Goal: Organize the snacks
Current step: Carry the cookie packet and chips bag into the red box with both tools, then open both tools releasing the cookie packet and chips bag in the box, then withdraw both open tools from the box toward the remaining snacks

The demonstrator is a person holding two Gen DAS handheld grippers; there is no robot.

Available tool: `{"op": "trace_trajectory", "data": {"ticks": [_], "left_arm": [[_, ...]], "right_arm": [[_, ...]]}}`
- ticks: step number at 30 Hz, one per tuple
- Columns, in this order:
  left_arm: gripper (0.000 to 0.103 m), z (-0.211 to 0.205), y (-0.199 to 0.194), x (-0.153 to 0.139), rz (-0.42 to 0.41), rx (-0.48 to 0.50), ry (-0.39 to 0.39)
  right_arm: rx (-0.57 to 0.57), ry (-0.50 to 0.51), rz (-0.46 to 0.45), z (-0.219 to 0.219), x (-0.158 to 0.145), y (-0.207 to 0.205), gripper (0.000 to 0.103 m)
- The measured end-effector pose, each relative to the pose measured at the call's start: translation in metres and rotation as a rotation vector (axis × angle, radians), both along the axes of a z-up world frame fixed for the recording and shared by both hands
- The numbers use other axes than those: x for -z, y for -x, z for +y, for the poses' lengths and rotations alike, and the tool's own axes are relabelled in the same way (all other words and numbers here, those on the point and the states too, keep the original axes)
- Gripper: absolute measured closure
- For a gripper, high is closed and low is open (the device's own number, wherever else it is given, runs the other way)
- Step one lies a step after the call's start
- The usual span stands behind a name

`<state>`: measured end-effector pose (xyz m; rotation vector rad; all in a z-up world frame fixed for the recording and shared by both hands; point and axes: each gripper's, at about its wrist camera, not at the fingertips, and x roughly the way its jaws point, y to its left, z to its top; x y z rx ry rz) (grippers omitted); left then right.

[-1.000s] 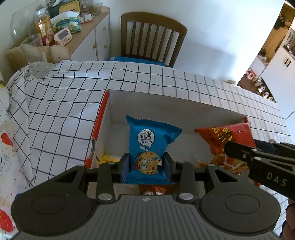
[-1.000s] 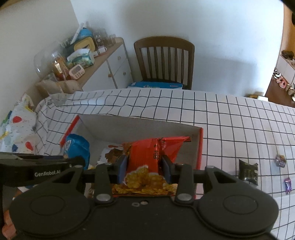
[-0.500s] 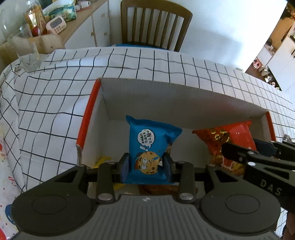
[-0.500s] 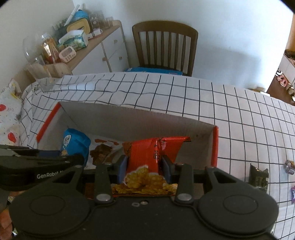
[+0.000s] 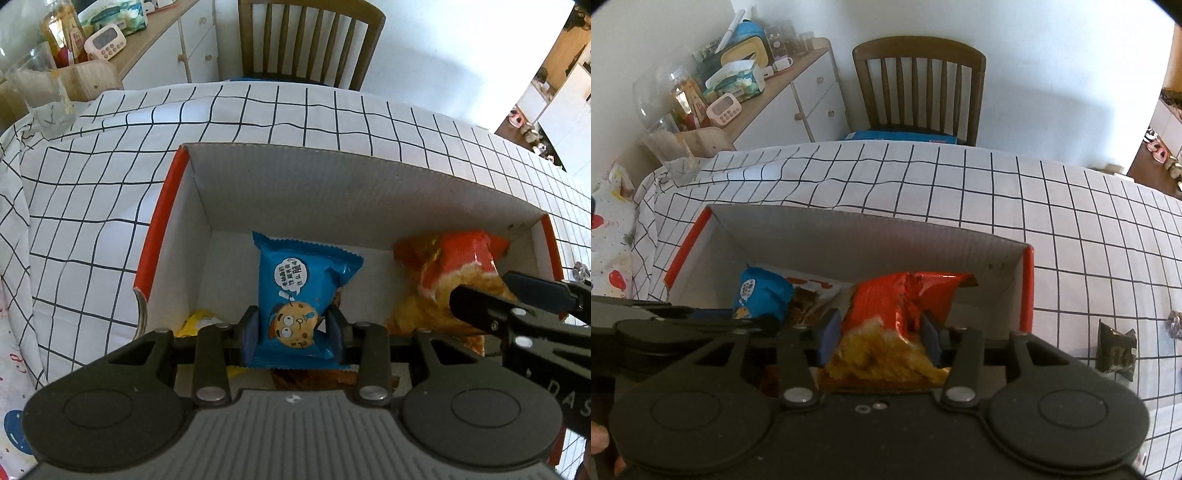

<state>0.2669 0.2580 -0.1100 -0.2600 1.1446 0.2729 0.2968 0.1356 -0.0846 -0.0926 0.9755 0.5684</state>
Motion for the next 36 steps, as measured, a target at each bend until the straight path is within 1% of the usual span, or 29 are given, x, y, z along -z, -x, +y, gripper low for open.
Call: {"op": "trace_trajectory", "data": {"ticks": [1,2,4,6,8,15,17,23,27,34,36], "left_arm": [[0.062,0.000,0.001,-0.001,-0.004,-0.001,0.001],[0.059,0.000,0.002,-0.004,-0.009,0.000,0.001],[0.053,-0.001,0.004,-0.008,-0.018,0.002,-0.004],[0.043,-0.002,0.007,-0.014,-0.033,0.005,-0.006],[0.039,-0.004,0.011,-0.020,-0.047,0.005,-0.008],[0.039,-0.014,0.026,-0.038,-0.079,0.016,-0.005],[0.039,-0.018,0.032,-0.044,-0.089,0.020,-0.013],[0.038,-0.030,0.050,-0.062,-0.128,0.028,-0.011],[0.038,-0.039,0.063,-0.077,-0.166,0.031,-0.033],[0.038,-0.067,0.084,-0.099,-0.225,0.066,-0.020],[0.038,-0.076,0.088,-0.104,-0.239,0.074,-0.029]], "right_arm": [[-0.002,0.003,-0.003,0.000,-0.001,0.001,0.053],[0.000,0.007,-0.006,-0.001,-0.002,0.003,0.051],[0.002,0.002,-0.011,-0.002,-0.005,0.006,0.047],[-0.003,-0.004,-0.013,-0.004,-0.008,0.008,0.046],[-0.007,-0.013,-0.014,-0.007,-0.012,0.012,0.043],[-0.020,-0.047,-0.035,-0.018,-0.031,0.029,0.040],[-0.021,-0.058,-0.039,-0.022,-0.036,0.034,0.035],[-0.021,-0.086,-0.046,-0.036,-0.048,0.050,0.027],[-0.026,-0.104,-0.059,-0.050,-0.057,0.064,0.022],[-0.014,-0.139,-0.060,-0.082,-0.069,0.081,0.017],[-0.010,-0.148,-0.060,-0.092,-0.072,0.086,0.017]]}}
